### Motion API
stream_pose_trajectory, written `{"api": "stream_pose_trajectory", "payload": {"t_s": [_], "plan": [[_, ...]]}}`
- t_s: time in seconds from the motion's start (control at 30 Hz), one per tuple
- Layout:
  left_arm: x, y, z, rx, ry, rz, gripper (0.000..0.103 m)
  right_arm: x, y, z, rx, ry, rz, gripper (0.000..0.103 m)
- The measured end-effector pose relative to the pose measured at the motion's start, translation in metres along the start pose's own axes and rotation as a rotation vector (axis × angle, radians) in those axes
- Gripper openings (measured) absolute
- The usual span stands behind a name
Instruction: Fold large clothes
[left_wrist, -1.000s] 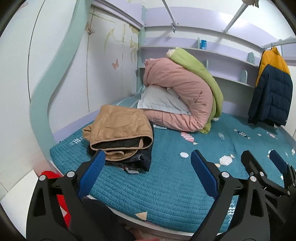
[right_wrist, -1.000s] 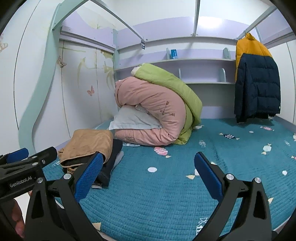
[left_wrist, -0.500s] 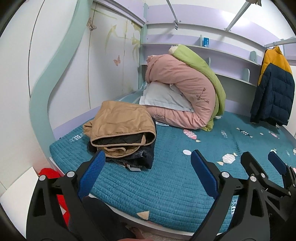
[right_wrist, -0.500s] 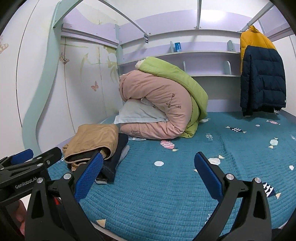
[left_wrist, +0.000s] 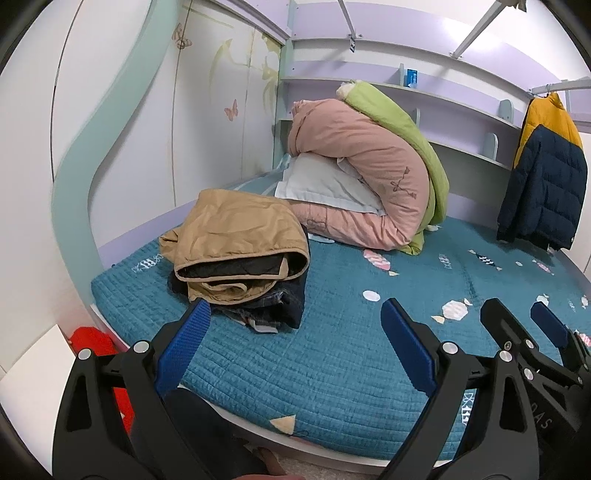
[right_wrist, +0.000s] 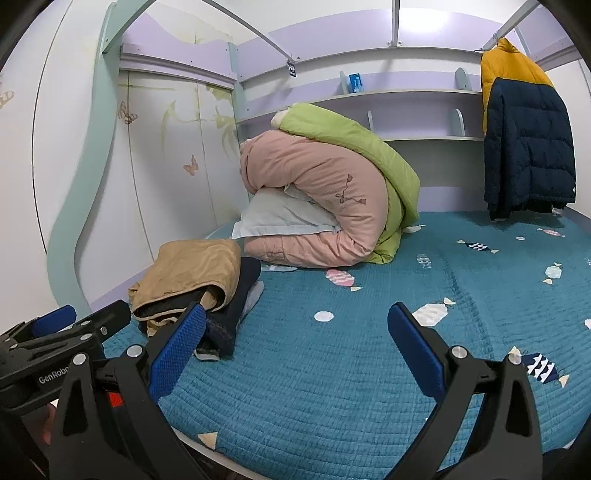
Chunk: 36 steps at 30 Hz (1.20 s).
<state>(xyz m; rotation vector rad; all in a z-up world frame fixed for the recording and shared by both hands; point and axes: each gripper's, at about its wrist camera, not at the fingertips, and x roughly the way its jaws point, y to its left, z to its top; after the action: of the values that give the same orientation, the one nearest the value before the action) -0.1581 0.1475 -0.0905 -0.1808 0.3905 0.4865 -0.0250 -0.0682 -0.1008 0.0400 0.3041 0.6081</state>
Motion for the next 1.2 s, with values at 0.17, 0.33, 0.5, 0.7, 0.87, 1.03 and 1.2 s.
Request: {"api": "stream_pose_trajectory", "payload": {"t_s": [0.17, 0.33, 0.5, 0.7, 0.87, 1.03, 1.2], "plan": [[0.0012, 0.0032, -0.0016, -0.016, 0.005, 0.004, 0.094, 0.0022, 0.0011, -0.0007, 0.002, 0.009, 0.003, 0.095], [0.0008, 0.0043, -0.0018, -0.018, 0.002, 0.006, 0.094, 0.0043, 0.0003, -0.0006, 0.015, 0.019, 0.024, 0.095], [0.0003, 0.0055, -0.0022, -0.017, -0.004, 0.011, 0.094, 0.0043, 0.0012, -0.0016, 0.014, 0.023, 0.030, 0.095], [0.0012, 0.0075, -0.0012, -0.010, -0.004, 0.003, 0.094, 0.0031, 0.0033, -0.0012, 0.011, 0.017, 0.034, 0.095], [0.0010, 0.0090, -0.0003, -0.007, -0.009, -0.004, 0.094, 0.0025, 0.0031, -0.0013, 0.016, 0.017, 0.037, 0.095], [0.0009, 0.0088, -0.0002, -0.007, -0.007, -0.008, 0.094, 0.0025, 0.0033, -0.0017, 0.018, 0.019, 0.037, 0.095], [0.0017, 0.0095, -0.0001, -0.005, -0.005, -0.010, 0.094, 0.0029, 0.0040, -0.0016, 0.019, 0.024, 0.039, 0.095]]}}
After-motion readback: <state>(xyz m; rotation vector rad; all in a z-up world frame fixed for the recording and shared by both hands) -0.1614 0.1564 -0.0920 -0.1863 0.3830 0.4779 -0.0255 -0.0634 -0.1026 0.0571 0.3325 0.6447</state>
